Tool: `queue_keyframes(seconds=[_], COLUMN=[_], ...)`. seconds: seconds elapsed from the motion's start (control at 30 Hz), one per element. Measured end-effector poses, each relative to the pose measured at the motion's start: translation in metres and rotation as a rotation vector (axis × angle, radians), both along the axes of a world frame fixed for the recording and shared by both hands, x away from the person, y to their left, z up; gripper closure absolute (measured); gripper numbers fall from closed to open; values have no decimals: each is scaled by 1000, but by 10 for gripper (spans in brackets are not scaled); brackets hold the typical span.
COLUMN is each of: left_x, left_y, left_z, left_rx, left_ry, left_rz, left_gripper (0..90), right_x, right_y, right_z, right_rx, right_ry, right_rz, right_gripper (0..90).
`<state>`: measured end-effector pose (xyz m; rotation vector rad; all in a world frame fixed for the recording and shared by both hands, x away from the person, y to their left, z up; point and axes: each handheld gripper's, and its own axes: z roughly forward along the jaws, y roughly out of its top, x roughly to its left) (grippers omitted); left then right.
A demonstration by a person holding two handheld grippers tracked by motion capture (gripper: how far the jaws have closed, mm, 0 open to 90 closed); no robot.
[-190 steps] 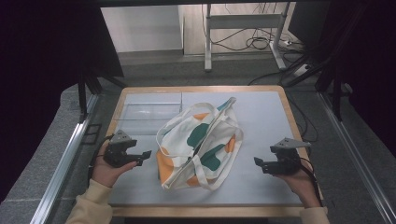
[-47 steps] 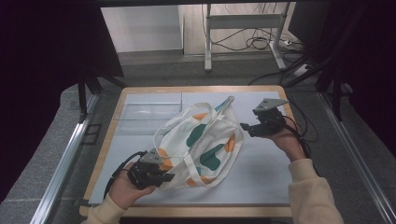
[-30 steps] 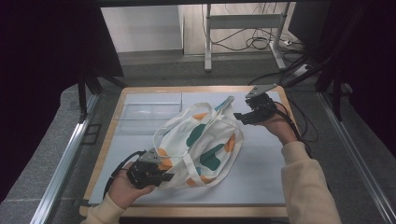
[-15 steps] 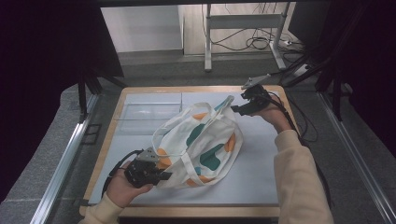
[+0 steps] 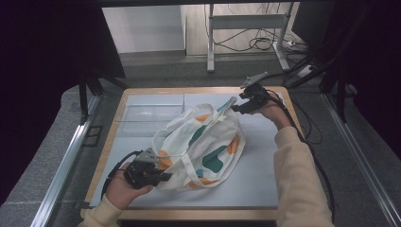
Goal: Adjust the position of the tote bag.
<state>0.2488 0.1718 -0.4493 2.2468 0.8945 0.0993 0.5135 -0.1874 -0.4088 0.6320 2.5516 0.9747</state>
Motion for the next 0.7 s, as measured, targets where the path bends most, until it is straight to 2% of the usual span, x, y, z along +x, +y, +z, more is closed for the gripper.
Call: queue_keyframes(seconds=[0.27, 0.33, 0.43, 0.47, 0.6, 0.63, 0.7], left_x=[1, 1, 1, 1, 2, 1, 2], left_y=[1, 1, 1, 1, 2, 2, 2], left_z=[-1, -1, -1, -1, 0, -1, -1], left_rx=[-2, -3, -3, -4, 6, -4, -5], left_ry=[2, 3, 5, 5, 4, 5, 5], left_rz=[3, 3, 1, 2, -7, 0, -1], left_gripper=[837, 836, 836, 836, 836, 835, 835], right_x=[5, 5, 4, 5, 7, 7, 7], right_y=[5, 8, 12, 13, 11, 11, 12], right_z=[-4, -1, 4, 6, 3, 2, 1], right_rx=[24, -13, -15, 1, -5, 0, 0], right_ry=[-19, -20, -27, -36, -26, -17, -21], right_rz=[31, 41, 62, 77, 81, 93, 101], right_gripper=[320, 320, 336, 342, 344, 387, 407])
